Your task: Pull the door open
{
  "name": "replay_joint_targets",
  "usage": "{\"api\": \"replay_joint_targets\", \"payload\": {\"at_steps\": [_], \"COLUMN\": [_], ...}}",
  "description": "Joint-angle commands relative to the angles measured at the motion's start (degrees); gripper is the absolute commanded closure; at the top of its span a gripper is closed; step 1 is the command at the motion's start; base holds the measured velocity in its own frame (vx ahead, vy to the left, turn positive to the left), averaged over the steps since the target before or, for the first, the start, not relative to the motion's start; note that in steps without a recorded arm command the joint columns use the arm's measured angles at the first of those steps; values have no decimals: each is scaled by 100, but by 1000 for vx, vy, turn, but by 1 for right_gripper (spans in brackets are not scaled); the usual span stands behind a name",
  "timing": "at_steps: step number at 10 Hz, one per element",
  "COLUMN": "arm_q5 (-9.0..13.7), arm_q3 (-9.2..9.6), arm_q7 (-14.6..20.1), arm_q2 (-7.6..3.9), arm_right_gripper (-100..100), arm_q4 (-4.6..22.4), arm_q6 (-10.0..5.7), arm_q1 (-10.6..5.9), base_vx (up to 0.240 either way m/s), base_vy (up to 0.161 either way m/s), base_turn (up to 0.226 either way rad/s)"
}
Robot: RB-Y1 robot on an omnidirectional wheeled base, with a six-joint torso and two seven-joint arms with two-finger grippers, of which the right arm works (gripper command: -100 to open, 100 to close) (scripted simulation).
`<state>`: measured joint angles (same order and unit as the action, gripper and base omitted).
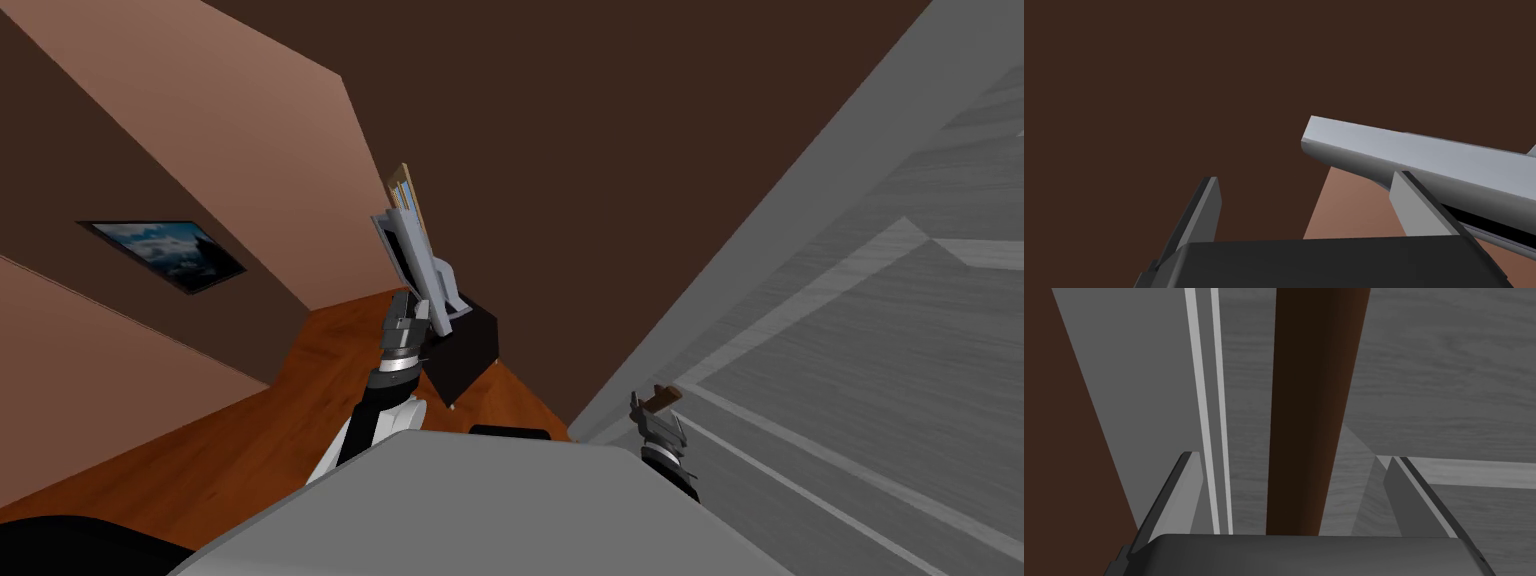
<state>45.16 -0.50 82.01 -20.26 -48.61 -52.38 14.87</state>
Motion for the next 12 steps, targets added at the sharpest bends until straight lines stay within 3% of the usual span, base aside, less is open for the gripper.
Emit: {"api": "replay_joint_targets", "payload": {"at_steps": [1,4,5,6,11,12], "arm_q5": [99,224,188,188,188,140], "arm_q3": [-196,-444,-363,-363,-363,-287], "arm_q7": [-95,-190,-147,-147,-147,-93], "arm_q2": [50,133,143,143,143,117], "arm_right_gripper": [-100,-100,-100,100,100,100], "arm_q4": [-16,47,56,56,56,8], "arm_q6": [44,78,58,58,58,36], "arm_q1": [8,13,46,46,46,84], "base_vx": [-56,-43,-27,-2,3,-115], "base_vy": [-10,-9,1,14,0,31], "base_turn": [212,196,34,-13,-12,32]}}
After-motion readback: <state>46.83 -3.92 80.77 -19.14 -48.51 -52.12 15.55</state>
